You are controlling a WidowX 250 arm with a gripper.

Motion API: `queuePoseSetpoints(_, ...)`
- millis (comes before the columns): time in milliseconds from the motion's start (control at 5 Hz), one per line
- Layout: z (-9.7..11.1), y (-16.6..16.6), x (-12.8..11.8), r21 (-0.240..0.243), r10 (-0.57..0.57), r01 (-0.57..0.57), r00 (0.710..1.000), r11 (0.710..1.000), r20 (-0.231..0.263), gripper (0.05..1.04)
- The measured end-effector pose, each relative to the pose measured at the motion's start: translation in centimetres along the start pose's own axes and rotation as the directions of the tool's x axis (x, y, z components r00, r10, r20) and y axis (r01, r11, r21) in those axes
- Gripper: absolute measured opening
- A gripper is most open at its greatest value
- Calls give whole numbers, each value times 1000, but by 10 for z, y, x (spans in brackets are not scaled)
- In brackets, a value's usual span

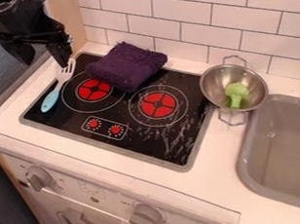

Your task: Put the broccoli on the bottom left side of the burner

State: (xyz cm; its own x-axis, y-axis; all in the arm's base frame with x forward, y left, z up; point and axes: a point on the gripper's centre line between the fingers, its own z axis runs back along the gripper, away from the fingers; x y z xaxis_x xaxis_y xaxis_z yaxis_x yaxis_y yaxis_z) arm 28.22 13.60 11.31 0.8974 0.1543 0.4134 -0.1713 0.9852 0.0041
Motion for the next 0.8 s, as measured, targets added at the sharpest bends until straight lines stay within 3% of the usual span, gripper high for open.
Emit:
queuePoseSetpoints(200, -6, -1, -4, -8, 2, -2, 1000, 1000, -23, 999)
queuePoseSetpoints(600, -11, -36, 13, -38, -83, 82, 996, 996, -38, 998)
queuePoseSetpoints(800, -10, -63, 22, -97, -115, 113, 993, 989, -9, 998)
